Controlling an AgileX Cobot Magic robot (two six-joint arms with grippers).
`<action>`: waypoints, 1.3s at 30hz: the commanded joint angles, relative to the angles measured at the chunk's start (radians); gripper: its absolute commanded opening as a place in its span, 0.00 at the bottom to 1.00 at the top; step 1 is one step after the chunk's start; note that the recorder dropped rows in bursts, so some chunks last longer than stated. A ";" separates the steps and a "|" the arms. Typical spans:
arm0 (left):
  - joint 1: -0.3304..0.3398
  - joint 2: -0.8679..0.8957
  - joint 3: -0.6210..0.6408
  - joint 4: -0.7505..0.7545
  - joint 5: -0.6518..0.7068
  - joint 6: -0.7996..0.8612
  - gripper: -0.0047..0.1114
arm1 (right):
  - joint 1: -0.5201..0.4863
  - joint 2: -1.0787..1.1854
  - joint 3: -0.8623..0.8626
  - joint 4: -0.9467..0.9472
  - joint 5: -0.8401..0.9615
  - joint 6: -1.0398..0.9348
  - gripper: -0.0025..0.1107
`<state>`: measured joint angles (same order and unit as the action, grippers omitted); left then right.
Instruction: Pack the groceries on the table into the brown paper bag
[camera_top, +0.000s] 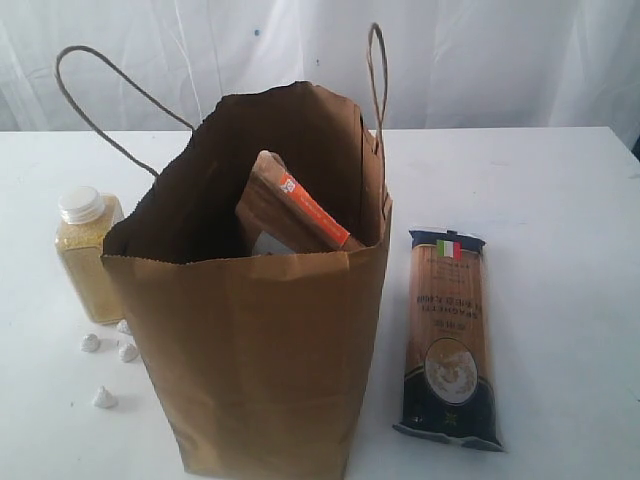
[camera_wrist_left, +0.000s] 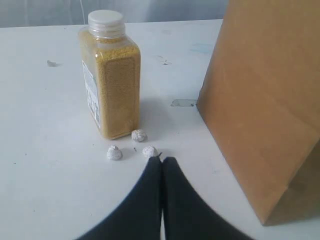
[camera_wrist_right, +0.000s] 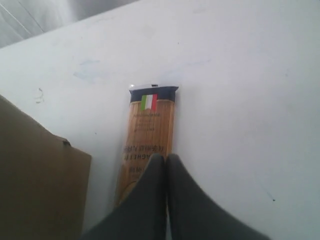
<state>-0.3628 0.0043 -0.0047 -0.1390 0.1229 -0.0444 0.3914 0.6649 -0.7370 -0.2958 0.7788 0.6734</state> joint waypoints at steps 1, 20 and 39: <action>0.001 -0.004 0.005 -0.008 0.004 0.000 0.04 | -0.004 -0.107 -0.006 -0.012 0.020 -0.011 0.02; 0.001 -0.004 0.005 -0.008 0.004 0.000 0.04 | -0.170 -0.508 0.176 0.124 -0.087 -0.198 0.02; 0.001 -0.004 0.005 -0.008 0.004 0.000 0.04 | -0.343 -0.665 0.541 0.236 -0.355 -0.521 0.02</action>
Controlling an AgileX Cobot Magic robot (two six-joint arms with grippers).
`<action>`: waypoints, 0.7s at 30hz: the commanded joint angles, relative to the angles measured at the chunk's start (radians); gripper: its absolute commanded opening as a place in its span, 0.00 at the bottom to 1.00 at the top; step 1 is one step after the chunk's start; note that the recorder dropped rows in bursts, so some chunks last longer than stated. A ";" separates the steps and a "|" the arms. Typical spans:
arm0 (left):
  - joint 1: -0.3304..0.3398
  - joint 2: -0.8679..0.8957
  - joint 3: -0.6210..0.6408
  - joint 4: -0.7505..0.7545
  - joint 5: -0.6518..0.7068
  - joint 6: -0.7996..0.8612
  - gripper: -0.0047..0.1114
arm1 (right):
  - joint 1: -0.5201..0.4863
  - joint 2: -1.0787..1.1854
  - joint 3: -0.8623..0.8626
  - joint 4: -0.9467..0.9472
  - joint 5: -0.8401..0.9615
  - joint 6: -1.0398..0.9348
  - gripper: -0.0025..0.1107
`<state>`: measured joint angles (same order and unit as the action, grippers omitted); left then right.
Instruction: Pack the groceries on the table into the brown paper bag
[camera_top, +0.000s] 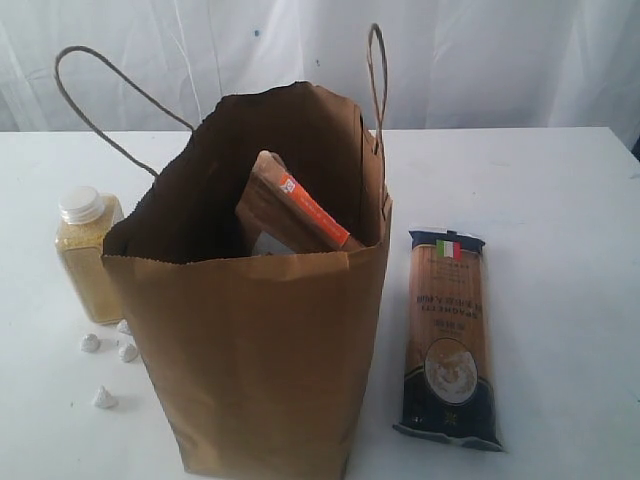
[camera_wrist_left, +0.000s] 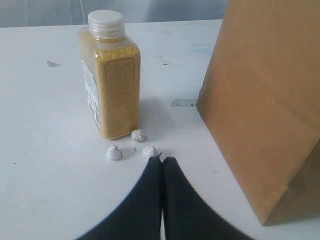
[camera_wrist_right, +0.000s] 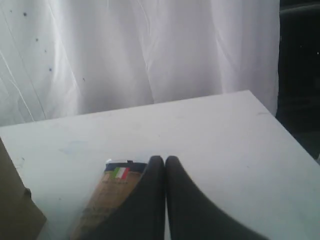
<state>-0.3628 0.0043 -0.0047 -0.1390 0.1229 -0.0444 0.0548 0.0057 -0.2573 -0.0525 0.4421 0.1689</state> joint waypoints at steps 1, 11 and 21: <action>0.001 -0.004 0.005 -0.008 0.004 0.000 0.04 | -0.006 -0.006 0.074 -0.007 -0.023 -0.016 0.02; 0.001 -0.004 0.005 -0.008 0.004 0.000 0.04 | -0.006 -0.006 0.185 -0.028 -0.075 -0.016 0.02; 0.001 -0.004 0.005 -0.008 0.004 0.000 0.04 | -0.006 -0.006 0.230 -0.083 -0.089 -0.016 0.02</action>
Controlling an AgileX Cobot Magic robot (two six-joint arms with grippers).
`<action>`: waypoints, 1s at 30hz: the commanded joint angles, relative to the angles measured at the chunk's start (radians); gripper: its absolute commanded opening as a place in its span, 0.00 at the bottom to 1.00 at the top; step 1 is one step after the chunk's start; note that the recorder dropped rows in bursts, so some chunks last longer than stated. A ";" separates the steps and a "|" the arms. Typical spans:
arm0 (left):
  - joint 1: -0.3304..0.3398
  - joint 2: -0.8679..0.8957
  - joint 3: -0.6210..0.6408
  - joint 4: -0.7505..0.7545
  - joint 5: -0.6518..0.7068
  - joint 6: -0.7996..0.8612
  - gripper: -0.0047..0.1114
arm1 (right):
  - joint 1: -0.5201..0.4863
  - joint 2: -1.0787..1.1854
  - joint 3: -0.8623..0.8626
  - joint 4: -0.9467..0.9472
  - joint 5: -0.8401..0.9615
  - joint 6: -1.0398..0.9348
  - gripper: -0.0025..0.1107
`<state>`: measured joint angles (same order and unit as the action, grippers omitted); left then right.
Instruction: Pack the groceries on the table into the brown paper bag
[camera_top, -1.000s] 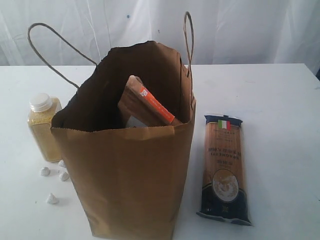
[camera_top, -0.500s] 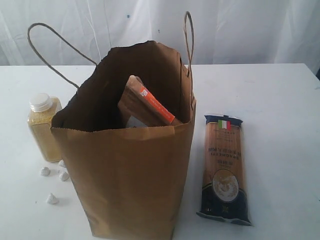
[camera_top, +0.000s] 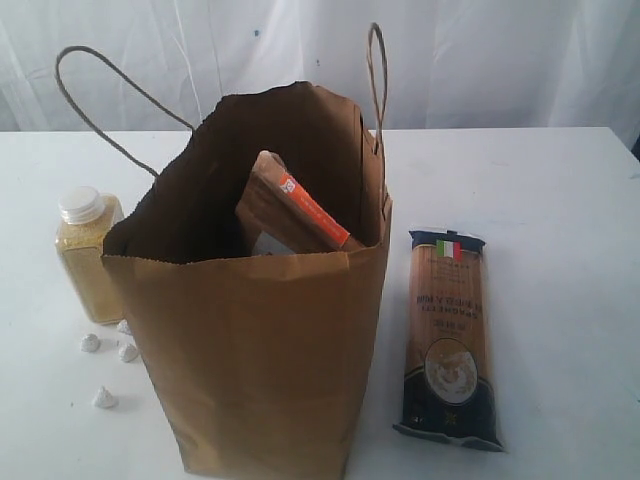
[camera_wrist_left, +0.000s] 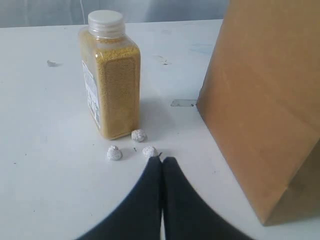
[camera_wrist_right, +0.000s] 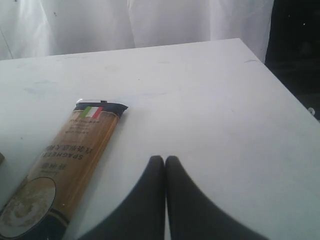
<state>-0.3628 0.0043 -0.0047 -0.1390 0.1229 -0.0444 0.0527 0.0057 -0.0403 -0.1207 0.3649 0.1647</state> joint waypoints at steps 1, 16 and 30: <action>0.001 -0.004 0.005 -0.008 0.004 0.000 0.04 | -0.004 -0.006 0.014 -0.015 -0.011 -0.012 0.02; 0.001 -0.004 0.005 -0.008 0.004 0.000 0.04 | -0.004 -0.006 0.013 -0.015 -0.009 -0.012 0.02; 0.001 -0.004 0.005 -0.141 -0.079 -0.334 0.04 | -0.004 -0.006 0.013 -0.015 -0.009 -0.012 0.02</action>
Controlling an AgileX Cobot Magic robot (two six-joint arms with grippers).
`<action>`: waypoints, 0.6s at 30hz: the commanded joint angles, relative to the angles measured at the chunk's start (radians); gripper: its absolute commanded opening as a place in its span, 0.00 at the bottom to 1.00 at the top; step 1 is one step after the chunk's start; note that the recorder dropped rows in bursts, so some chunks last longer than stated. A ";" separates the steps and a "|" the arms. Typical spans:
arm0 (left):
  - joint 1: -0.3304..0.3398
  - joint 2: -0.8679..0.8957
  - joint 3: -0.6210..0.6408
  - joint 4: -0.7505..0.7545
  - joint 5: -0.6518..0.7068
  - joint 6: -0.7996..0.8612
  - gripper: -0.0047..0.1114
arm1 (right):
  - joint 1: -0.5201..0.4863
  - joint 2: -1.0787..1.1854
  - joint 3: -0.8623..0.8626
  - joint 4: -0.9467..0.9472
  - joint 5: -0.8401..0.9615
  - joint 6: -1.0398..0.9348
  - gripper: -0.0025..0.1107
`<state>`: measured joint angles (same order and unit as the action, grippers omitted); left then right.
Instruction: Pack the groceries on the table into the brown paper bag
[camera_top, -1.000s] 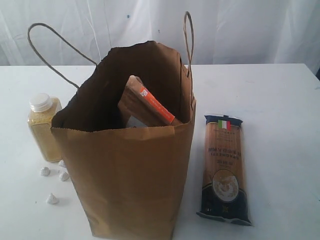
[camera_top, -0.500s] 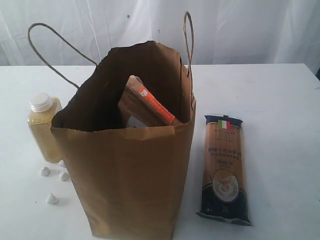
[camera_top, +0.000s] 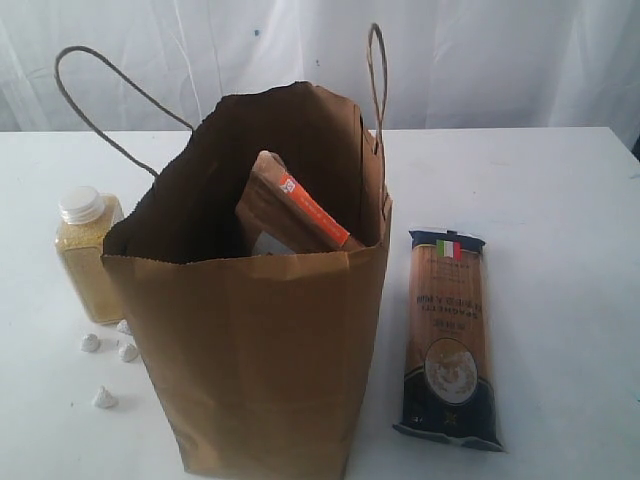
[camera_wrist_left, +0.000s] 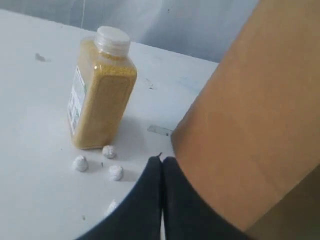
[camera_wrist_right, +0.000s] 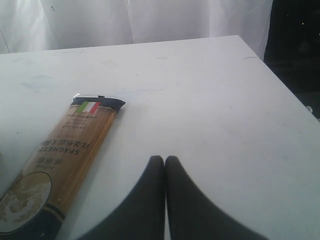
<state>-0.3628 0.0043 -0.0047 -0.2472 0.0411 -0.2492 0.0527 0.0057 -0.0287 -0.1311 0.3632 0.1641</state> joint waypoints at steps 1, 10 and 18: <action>0.001 -0.004 0.005 -0.033 0.008 -0.159 0.04 | -0.004 -0.006 0.002 -0.005 -0.008 -0.012 0.02; 0.000 0.028 -0.264 -0.261 0.470 0.043 0.04 | -0.004 -0.006 0.002 -0.005 -0.008 -0.012 0.02; 0.000 0.174 -0.571 -0.319 0.685 0.218 0.04 | -0.004 -0.006 0.002 -0.005 -0.008 -0.012 0.02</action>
<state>-0.3628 0.1135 -0.4739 -0.5817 0.5863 -0.0801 0.0527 0.0057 -0.0287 -0.1327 0.3632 0.1641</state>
